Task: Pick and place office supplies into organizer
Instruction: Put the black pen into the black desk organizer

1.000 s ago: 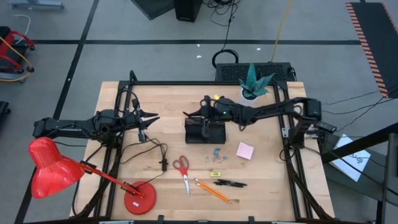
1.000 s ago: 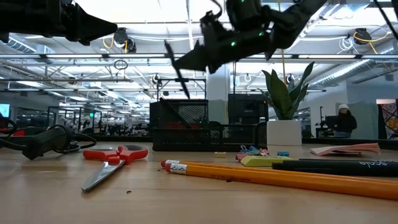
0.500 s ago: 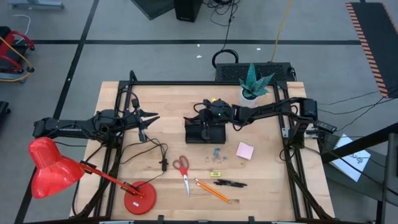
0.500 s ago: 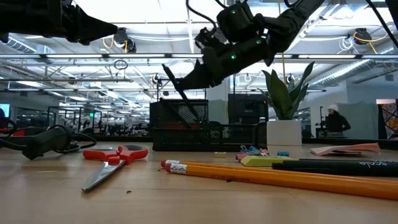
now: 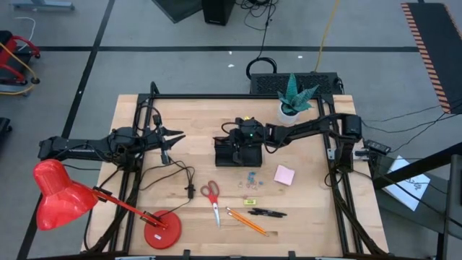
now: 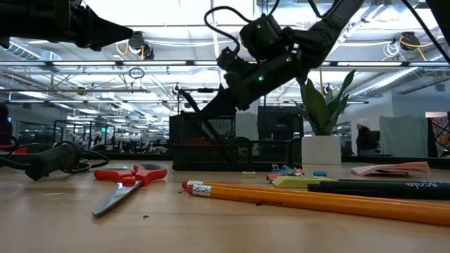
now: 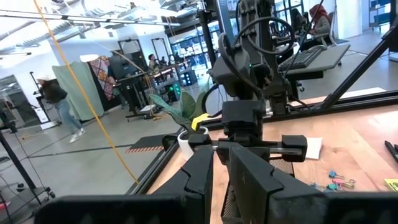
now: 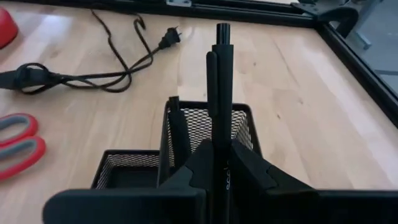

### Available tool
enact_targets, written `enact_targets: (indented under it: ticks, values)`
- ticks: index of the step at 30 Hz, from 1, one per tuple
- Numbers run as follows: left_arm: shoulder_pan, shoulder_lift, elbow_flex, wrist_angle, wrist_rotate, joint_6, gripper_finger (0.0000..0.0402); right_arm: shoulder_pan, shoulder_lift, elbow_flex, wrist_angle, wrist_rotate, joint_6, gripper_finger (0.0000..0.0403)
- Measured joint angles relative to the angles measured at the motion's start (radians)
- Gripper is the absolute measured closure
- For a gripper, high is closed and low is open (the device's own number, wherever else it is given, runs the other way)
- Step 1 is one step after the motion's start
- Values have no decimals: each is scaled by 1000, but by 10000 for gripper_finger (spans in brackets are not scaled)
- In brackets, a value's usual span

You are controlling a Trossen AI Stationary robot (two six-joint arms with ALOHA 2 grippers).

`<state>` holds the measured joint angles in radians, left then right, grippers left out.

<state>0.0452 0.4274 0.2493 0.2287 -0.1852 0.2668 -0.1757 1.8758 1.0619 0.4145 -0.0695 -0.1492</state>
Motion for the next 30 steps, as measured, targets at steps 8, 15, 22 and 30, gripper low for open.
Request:
enact_targets:
  ticks: [8,15,22,30]
  values:
    - [0,0,0,0,0,-1,339,0,8,2,-31,21,11,376]
    - [0,0,0,0,0,-2,339,1,8,3,-85,22,45,373]
    - [0,0,0,0,0,-8,339,9,8,2,-116,24,61,371]
    - [0,0,0,0,0,-10,339,13,10,0,-104,27,76,354]
